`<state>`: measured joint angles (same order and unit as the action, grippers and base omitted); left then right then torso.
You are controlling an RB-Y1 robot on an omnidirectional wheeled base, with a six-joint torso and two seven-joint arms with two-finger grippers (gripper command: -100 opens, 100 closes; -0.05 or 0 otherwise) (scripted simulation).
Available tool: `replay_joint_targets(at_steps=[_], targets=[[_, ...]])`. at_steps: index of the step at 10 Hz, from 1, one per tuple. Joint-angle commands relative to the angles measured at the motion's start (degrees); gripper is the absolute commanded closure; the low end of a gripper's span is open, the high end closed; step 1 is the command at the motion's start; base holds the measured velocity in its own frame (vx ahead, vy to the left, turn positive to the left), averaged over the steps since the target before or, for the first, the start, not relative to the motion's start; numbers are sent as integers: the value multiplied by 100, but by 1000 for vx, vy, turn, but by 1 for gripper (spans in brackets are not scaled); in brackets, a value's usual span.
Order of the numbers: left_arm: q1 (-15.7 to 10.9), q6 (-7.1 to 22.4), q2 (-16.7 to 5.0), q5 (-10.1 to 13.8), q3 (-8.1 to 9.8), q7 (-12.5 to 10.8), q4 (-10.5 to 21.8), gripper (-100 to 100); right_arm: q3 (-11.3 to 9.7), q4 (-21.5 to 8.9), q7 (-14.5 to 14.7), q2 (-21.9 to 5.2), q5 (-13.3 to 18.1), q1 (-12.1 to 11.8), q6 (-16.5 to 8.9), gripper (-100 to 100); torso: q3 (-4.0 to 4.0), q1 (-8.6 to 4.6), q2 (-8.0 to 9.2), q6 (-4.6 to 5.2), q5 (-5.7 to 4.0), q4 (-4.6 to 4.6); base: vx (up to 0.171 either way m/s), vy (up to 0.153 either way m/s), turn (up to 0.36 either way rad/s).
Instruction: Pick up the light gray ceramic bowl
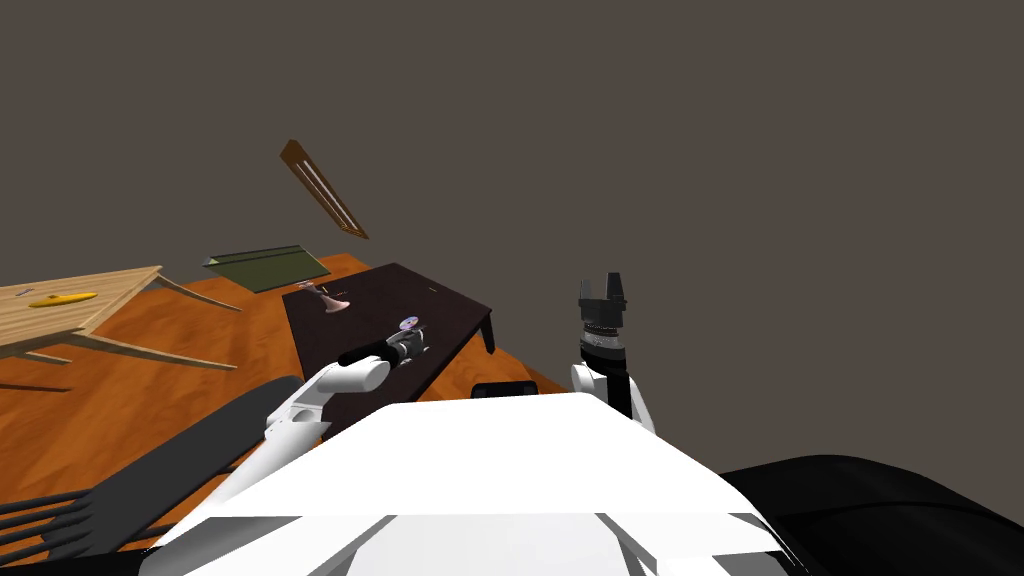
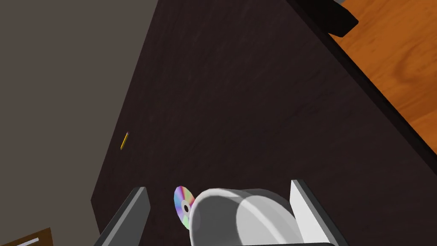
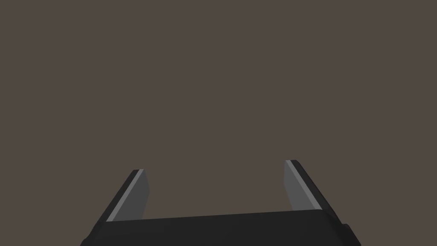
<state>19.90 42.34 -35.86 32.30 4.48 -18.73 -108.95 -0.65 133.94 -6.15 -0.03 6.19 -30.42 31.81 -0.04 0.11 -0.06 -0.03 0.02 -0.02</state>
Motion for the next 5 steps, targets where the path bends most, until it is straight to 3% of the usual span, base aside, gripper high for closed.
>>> replay_joint_targets(at_steps=[1, 5], targets=[[-45, 189, -29, 23, 41, -83, 41, -100, 0, 0, 0, 0, 0, 0, 0, 0, 0, 0, 0, 0, 0, 0, 16, 18, 29], [-199, 882, -182, 266, 224, -440, 566, -100, 0, 0, 0, 0, 0, 0, 0, 0, -3, 1, -5, 1, 1, -1, 33, 24, 70]])
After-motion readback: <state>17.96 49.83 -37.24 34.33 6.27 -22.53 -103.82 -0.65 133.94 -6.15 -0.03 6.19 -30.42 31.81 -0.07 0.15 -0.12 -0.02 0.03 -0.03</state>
